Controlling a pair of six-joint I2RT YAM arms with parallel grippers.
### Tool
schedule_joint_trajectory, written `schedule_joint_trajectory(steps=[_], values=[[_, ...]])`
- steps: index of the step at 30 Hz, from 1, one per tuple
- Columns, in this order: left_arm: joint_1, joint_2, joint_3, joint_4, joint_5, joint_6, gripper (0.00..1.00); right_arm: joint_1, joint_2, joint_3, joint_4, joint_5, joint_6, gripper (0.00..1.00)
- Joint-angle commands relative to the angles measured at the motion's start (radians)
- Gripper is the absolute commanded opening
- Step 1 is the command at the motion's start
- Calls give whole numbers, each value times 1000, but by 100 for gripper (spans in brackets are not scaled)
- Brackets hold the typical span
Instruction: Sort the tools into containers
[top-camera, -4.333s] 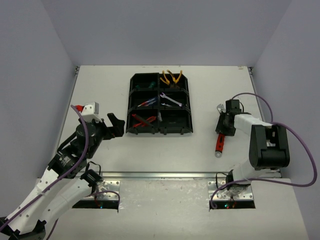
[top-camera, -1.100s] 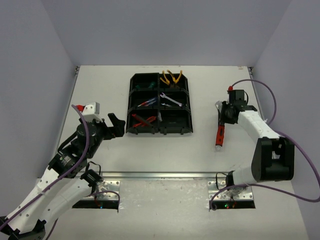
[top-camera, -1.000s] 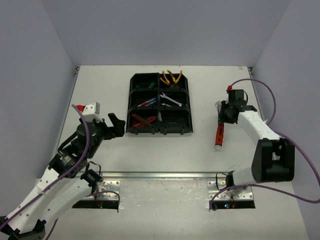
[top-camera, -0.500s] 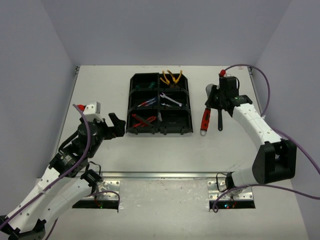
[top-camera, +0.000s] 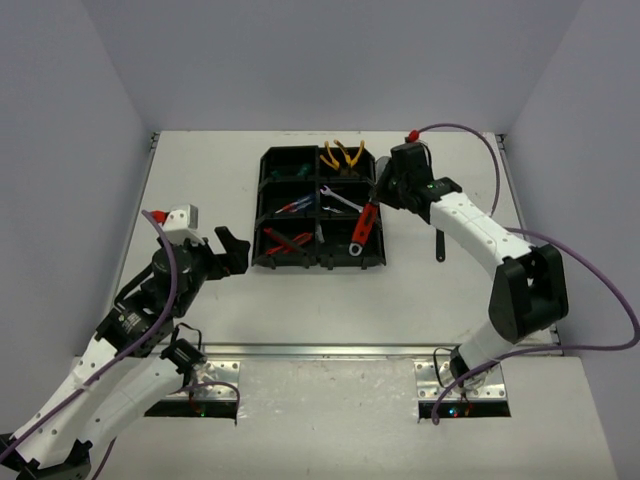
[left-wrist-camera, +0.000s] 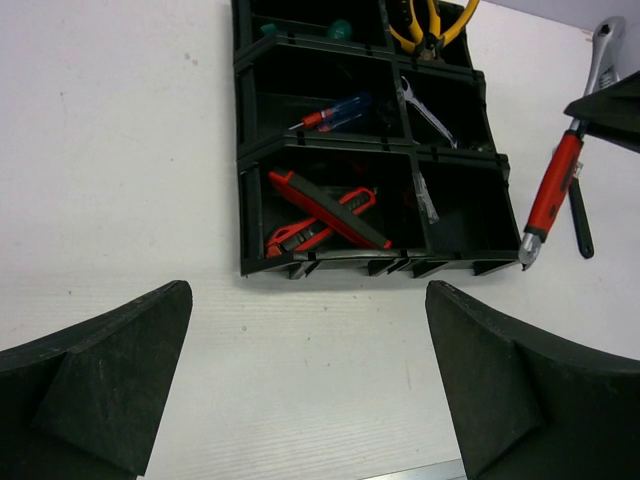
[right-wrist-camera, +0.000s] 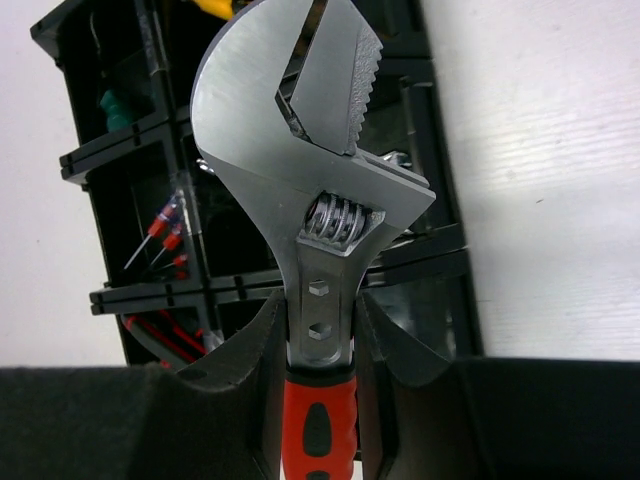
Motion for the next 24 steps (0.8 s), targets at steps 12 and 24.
schedule_joint_trajectory(steps=[12, 24], values=[[-10, -28, -3, 40, -3, 9, 100, 135, -3, 123, 137, 289, 102, 0], [-10, -27, -3, 39, -6, 7, 100, 179, -7, 92, 247, 304, -15, 0]])
